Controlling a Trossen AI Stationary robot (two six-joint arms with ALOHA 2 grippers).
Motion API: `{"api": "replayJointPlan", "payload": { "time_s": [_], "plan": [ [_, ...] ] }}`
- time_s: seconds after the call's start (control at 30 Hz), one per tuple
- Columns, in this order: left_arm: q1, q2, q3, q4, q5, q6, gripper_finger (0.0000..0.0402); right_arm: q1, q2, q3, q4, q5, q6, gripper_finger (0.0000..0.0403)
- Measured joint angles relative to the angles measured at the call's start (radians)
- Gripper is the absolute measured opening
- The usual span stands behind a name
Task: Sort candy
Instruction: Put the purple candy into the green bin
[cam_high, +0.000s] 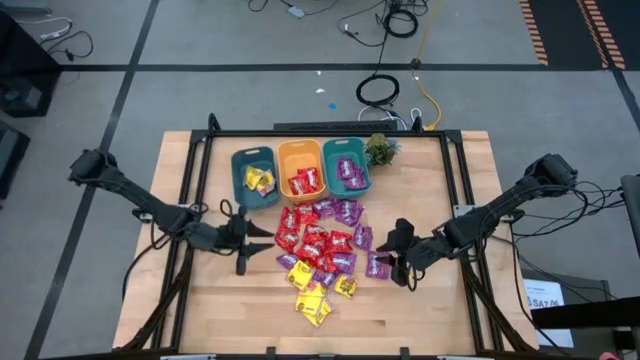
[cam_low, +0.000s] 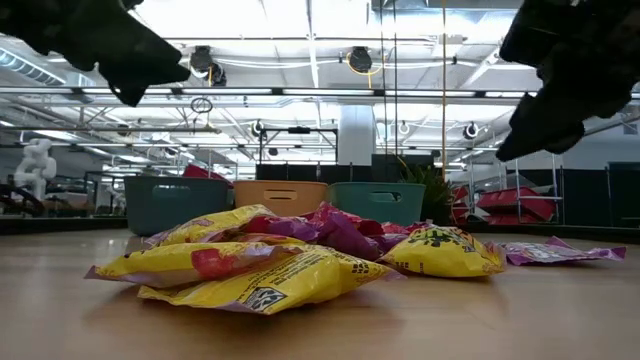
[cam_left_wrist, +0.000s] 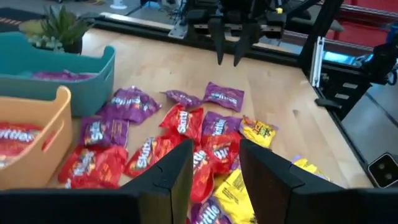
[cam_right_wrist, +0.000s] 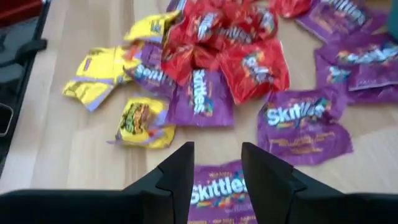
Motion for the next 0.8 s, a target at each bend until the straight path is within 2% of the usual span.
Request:
{"api": "replayJointPlan", "payload": {
  "time_s": [0.17,0.37,0.6,0.8],
  "plan": [
    [-0.057,0.054,0.000,0.003,-0.059,-0.049,0.0140,0.000,0.026,0.000,-0.038,-0.005,0.080,0.0141],
    [-0.094,0.129,0.000,-0.001,-0.101,-0.110,0.0140,0.000,0.088,0.000,-0.096,-0.051,0.105,0.0190],
    [-0.108,0.199,0.000,0.036,-0.123,-0.135,0.0140,0.000,0.277,0.001,-0.035,-0.034,0.086,0.0234],
    [-0.108,0.229,0.000,0.011,-0.122,-0.135,0.0140,0.013,0.411,0.009,0.060,0.025,0.087,0.0231]
  ]
}}
